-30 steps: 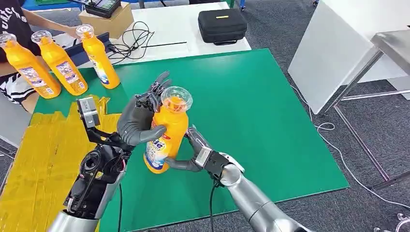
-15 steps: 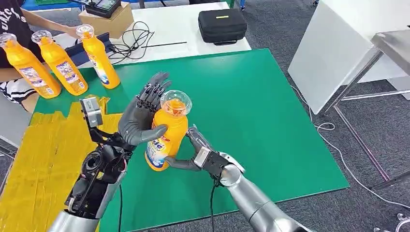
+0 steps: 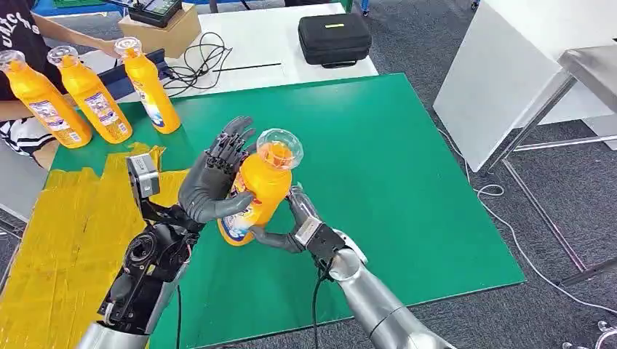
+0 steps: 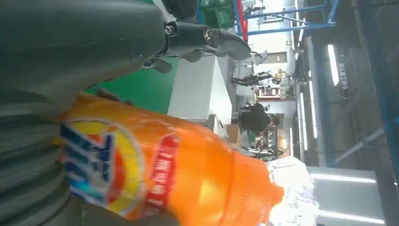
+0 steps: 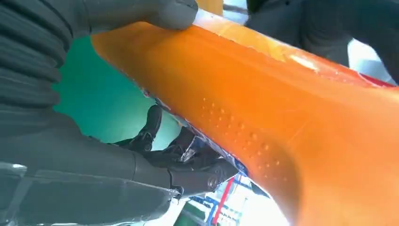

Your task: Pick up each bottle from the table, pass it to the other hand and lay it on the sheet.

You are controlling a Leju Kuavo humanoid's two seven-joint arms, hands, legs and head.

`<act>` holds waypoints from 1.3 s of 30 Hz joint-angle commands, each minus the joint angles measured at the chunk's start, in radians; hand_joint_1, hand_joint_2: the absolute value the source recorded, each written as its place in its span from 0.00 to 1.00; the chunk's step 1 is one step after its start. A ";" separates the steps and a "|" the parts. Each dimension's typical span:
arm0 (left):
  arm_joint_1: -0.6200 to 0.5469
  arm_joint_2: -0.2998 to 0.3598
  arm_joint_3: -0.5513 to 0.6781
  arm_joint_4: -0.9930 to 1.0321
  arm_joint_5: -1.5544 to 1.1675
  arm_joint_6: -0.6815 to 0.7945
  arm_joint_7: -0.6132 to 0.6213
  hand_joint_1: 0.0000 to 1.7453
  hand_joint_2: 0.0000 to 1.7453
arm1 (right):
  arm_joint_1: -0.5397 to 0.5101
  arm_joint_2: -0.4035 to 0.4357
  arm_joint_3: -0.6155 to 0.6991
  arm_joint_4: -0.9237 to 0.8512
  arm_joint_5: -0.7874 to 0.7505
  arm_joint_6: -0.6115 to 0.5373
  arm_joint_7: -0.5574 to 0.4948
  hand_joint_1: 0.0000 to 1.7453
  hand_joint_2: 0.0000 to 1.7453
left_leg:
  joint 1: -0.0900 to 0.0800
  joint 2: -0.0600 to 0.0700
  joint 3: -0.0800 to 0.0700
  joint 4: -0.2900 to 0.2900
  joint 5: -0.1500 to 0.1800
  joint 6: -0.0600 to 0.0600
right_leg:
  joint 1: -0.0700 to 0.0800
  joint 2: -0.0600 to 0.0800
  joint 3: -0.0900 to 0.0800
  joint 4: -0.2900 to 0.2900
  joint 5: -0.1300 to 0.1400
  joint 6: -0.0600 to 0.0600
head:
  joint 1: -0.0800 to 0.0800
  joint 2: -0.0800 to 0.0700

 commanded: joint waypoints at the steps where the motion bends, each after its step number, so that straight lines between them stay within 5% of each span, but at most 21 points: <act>1: -0.002 0.012 0.002 0.007 -0.030 0.016 0.000 0.00 1.00 | -0.034 0.011 -0.033 -0.029 -0.011 -0.029 0.029 1.00 1.00 | 0.000 0.003 0.004 0.000 -0.002 -0.001 | 0.000 0.001 0.003 0.000 -0.002 -0.001 | 0.000 0.000; 29: 0.010 0.004 0.014 0.020 -0.189 0.086 -0.067 0.00 1.00 | -0.092 0.039 0.055 0.061 0.009 -0.041 0.074 1.00 1.00 | 0.000 0.003 0.004 0.000 -0.002 -0.001 | 0.000 0.002 0.003 0.000 -0.001 -0.001 | 0.000 0.000; 30: 0.011 0.007 0.007 0.014 -0.224 0.105 -0.075 0.00 0.00 | -0.096 0.040 0.058 0.065 0.009 -0.042 0.074 1.00 1.00 | 0.000 0.003 0.003 0.000 -0.002 -0.001 | 0.000 0.001 0.003 0.000 -0.001 -0.001 | 0.000 0.000; 39: 0.016 0.014 0.001 0.000 -0.313 0.167 -0.084 0.00 0.00 | -0.109 0.041 0.064 0.081 0.007 -0.044 0.074 1.00 1.00 | 0.001 0.004 0.007 0.001 -0.005 -0.002 | 0.001 0.002 0.007 0.001 -0.004 -0.002 | 0.000 0.000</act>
